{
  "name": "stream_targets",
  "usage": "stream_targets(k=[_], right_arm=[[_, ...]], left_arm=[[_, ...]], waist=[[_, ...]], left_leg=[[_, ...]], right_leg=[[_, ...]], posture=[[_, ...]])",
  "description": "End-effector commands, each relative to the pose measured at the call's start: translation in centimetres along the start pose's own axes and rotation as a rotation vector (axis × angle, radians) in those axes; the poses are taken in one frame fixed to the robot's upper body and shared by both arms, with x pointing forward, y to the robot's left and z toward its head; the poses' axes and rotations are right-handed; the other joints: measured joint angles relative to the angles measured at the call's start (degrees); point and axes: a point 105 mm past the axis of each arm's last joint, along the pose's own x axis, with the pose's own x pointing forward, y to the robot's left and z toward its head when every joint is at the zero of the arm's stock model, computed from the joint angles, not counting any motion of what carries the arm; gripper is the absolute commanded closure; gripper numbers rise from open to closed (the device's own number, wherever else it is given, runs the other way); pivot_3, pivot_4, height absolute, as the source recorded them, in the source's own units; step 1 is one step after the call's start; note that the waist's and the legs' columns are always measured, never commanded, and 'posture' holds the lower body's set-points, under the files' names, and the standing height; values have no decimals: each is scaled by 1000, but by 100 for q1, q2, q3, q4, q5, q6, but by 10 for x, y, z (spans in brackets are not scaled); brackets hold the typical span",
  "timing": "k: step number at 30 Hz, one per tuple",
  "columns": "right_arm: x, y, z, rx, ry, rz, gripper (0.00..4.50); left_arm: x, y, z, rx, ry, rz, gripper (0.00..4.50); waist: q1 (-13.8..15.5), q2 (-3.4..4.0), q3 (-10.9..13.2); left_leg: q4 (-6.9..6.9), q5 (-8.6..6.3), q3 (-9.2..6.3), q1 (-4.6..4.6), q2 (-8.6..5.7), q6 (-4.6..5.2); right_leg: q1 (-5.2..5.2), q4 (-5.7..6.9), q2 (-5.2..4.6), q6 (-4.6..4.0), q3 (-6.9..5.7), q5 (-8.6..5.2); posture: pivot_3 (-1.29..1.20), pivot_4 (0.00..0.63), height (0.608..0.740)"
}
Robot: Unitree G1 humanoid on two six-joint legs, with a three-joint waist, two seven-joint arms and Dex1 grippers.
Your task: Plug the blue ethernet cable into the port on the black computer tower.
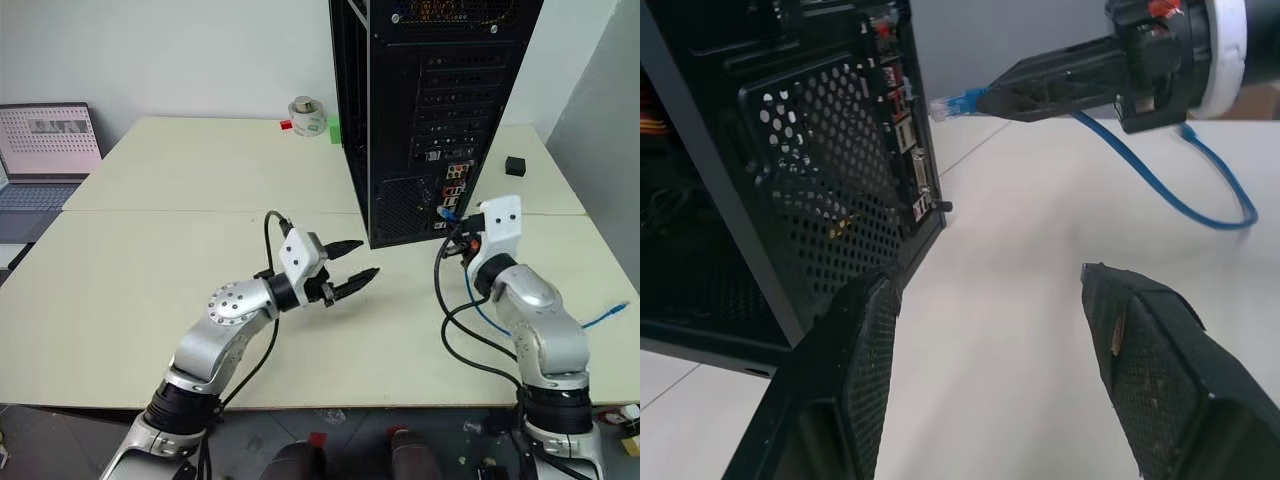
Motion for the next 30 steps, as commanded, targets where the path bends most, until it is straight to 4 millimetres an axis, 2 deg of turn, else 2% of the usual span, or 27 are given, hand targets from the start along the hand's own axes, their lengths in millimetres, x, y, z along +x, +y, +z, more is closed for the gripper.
stream_targets(k=[1, 7, 20, 30], right_arm=[[7, -7, 17, -53, -77, -73, 4500], [17, -10, 14, -55, -87, -114, 4500], [29, -12, 11, -34, -97, -143, 4500], [28, -19, 10, -31, -96, -178, 4500]], left_arm=[[11, 3, 15, 89, -24, 63, 1484], [21, 3, 21, 138, -36, 116, 1484], [19, 7, 23, 110, -44, 143, 1484], [17, 6, 22, 93, -37, 128, 1484]], waist=[[15, 0, 0], [15, 0, 0], [13, 1, 0], [13, 1, 0]], left_leg=[[0, 0, 0, -1, -1, 0], [0, 0, 3, -2, -2, 0], [0, 0, 6, -2, -1, 0], [0, 0, 6, -2, -1, 0]], right_leg=[[0, 0, -1, 0, 0, 0], [-1, -2, -4, -1, 3, 0], [-3, -1, -4, -1, 5, 1], [-3, -1, -4, -1, 5, 1]], posture=[[0, 150, 740], [0, 150, 740], [0, 150, 740], [0, 150, 740]])
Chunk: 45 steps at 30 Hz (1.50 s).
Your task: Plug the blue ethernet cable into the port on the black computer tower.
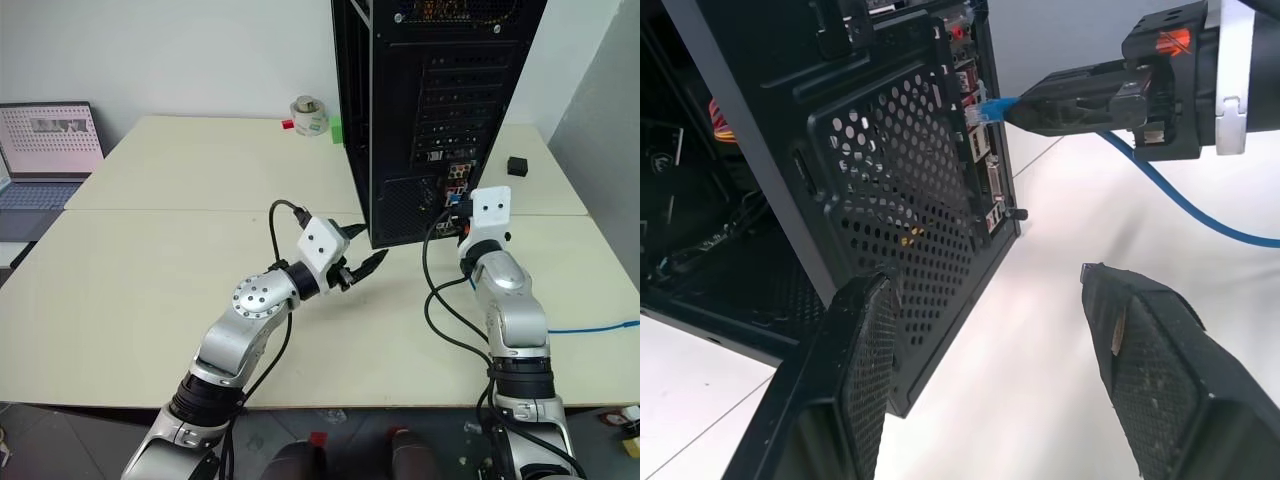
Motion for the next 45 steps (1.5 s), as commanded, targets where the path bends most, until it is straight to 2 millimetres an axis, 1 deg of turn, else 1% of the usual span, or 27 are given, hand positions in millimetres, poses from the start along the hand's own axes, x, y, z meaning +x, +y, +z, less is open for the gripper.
stream_targets(k=[1, 7, 20, 38, 45], right_arm=[[1, -7, 20, -12, -73, -30, 4500], [2, -8, 20, -7, -76, -41, 4500], [6, 0, 22, -3, -78, -9, 4500], [4, 4, 27, -12, -89, 4, 4500], [-1, -1, 25, -33, -68, -21, 4500]], left_arm=[[-1, 3, 18, 23, -62, 7, 1484], [-1, 2, 18, 17, -62, 7, 1484], [-2, 3, 15, 15, -53, 11, 1484], [-2, 3, 15, 17, -50, 8, 1484], [-3, 4, 14, 16, -49, 13, 1484]], waist=[[0, 0, 0], [0, 0, 0], [-10, 0, 0], [-16, 0, 0], [-15, 0, 0]], left_leg=[[0, 0, 0, 0, 0, 0], [0, 0, 0, 0, 0, 0], [0, 0, 3, 2, 1, 0], [-1, 0, 4, 3, 1, 0], [-1, 0, 3, 2, 1, 0]], right_leg=[[0, 0, 0, 0, 0, 0], [0, 0, 0, 0, 0, 0], [0, 0, 1, 0, 2, 0], [0, 0, 1, 0, 5, 0], [-1, 0, 1, 0, 4, 0]], posture=[[0, 150, 740], [0, 150, 740], [0, 150, 740], [0, 150, 740], [0, 150, 740]])
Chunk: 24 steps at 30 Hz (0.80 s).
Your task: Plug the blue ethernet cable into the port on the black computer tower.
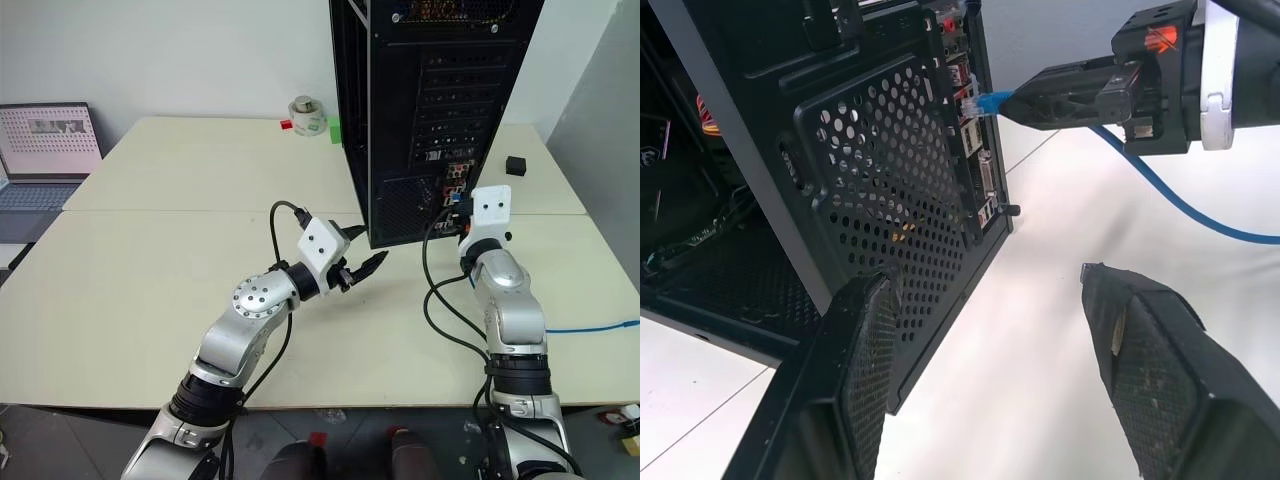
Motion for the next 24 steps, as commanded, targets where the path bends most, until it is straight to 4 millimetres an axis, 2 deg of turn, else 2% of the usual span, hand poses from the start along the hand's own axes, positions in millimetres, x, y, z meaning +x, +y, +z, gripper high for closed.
stream_targets(k=[1, 10, 24], right_arm=[[-5, 0, 23, -32, -69, -6, 4500], [-15, -2, 23, -28, -35, 13, 4500], [-5, 5, 21, 5, -29, 25, 4500]], left_arm=[[-2, 3, 15, 19, -55, 13, 1484], [-3, 3, 15, 19, -54, 9, 1484], [-2, 3, 15, 24, -51, 11, 1484]], waist=[[3, 0, 0], [13, 0, 0], [13, 0, 0]], left_leg=[[0, 0, 0, 0, 0, 0], [0, 0, -2, -2, -1, 0], [0, 0, -2, -2, -2, 0]], right_leg=[[0, 0, 0, 0, 0, 0], [0, -2, -1, 0, -2, 0], [0, -2, -1, 0, -2, 0]], posture=[[0, 150, 740], [0, 150, 740], [0, 150, 740]])
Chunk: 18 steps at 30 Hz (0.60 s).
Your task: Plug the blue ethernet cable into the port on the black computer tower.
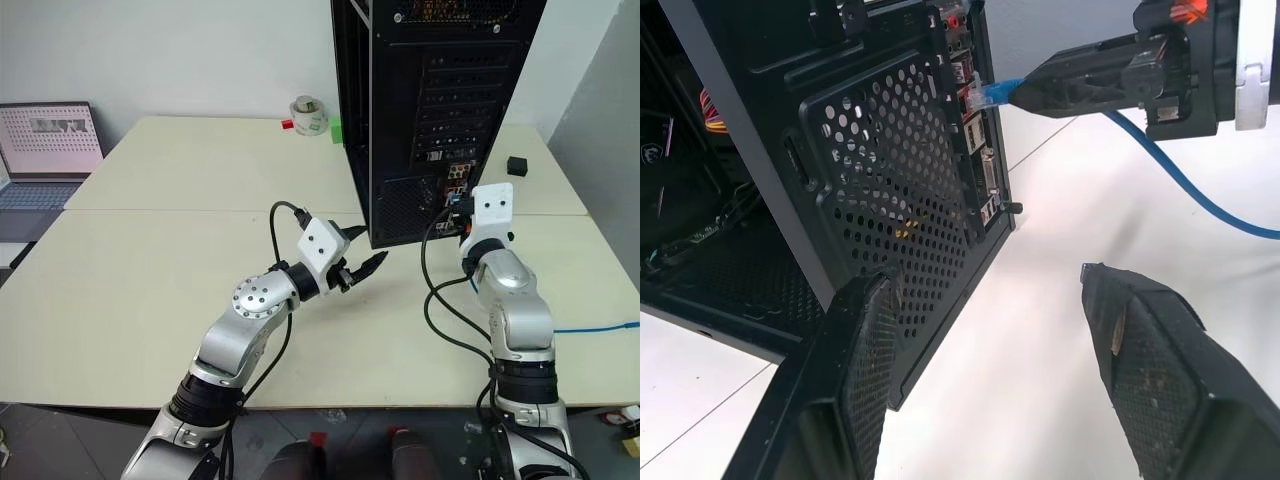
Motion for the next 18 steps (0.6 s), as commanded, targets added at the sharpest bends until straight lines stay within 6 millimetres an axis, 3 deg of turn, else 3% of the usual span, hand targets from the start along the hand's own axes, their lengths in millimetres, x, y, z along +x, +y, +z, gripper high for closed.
stream_targets(k=[1, 18], right_arm=[[3, 1, 17, 1, -64, 6, 4500], [7, -5, 22, 0, -94, -35, 4500]], left_arm=[[-2, 3, 16, 23, -54, 11, 1484], [-2, 3, 15, 27, -51, 8, 1484]], waist=[[0, 0, 0], [-1, 0, 0]], left_leg=[[0, 0, 0, 0, 0, 0], [0, 0, 1, 0, 0, 0]], right_leg=[[0, 0, 0, 0, 0, 0], [-1, 0, 0, 0, 1, 0]], posture=[[0, 150, 740], [0, 150, 740]])
